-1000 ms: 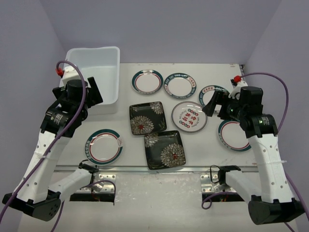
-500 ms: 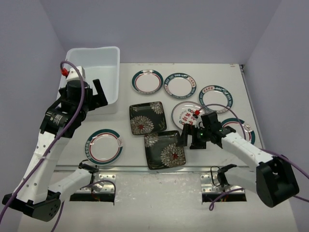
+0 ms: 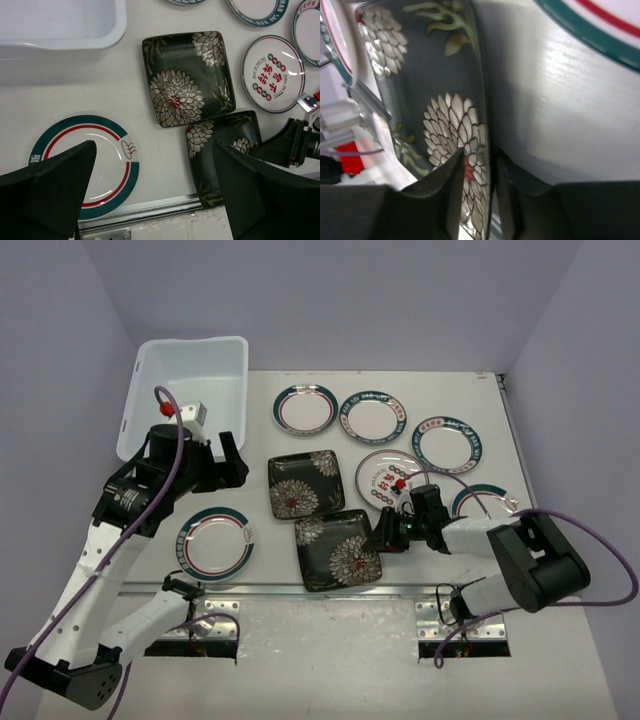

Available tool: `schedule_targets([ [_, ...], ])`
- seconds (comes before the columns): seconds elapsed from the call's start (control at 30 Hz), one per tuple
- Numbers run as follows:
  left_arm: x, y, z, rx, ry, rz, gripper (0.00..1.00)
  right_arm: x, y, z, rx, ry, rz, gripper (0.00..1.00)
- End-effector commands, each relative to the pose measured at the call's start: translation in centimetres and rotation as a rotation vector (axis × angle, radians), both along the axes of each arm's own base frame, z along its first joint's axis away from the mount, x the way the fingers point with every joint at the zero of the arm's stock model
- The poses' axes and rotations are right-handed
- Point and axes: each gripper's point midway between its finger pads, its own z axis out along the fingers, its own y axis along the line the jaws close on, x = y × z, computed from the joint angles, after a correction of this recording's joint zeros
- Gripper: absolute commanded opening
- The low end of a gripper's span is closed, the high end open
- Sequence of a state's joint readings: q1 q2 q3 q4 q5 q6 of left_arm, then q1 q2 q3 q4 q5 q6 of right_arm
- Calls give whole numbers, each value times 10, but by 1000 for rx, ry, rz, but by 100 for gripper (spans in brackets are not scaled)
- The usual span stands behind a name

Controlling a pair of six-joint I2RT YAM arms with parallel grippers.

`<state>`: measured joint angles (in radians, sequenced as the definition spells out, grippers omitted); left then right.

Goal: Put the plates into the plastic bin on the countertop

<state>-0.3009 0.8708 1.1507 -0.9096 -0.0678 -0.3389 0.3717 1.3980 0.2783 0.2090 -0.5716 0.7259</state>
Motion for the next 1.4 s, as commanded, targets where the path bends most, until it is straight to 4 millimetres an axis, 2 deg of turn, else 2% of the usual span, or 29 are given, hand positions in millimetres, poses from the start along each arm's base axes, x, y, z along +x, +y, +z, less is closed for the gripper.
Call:
schedule_targets([
  [0.0, 4, -19, 16, -54, -46, -72, 100, -2, -16, -34, -73, 35, -45, 26],
  [0.1, 4, -21, 19, -55, -51, -81, 100, -5, -19, -38, -71, 56, -70, 11],
  [0.17, 3, -21, 19, -57, -50, -80, 100, -7, -16, -33, -45, 53, -61, 0],
  [0.23, 0, -28, 16, -79, -37, -112, 100, -6, -10, -22, 1, 48, -61, 0],
  [0.3, -3, -32, 12, -98, -27, -136, 100, -3, -1, -5, 69, 37, -65, 0],
  [0.47, -17, -61, 1, -209, 14, -275, 100, 14, 14, 58, 201, -72, -47, 0],
  [0.77, -24, -97, -10, -385, 52, -408, 100, 41, 19, 168, 408, -178, -17, 0],
  [0.93, -22, -114, -25, -493, 91, -439, 100, 49, 25, 212, 479, -227, 10, 0],
  [1.13, -9, -130, -36, -589, 128, -445, 95, 48, 31, 244, 562, -260, 51, 0],
  [1.23, -3, -143, -32, -661, 136, -491, 78, 48, 33, 255, 568, -284, 63, 0],
  [1.3, 1, -147, -28, -686, 134, -510, 45, 47, 36, 259, 572, -288, 74, 0],
  [1.37, 4, -152, -21, -709, 123, -532, 26, 48, 37, 263, 574, -296, 82, 0],
])
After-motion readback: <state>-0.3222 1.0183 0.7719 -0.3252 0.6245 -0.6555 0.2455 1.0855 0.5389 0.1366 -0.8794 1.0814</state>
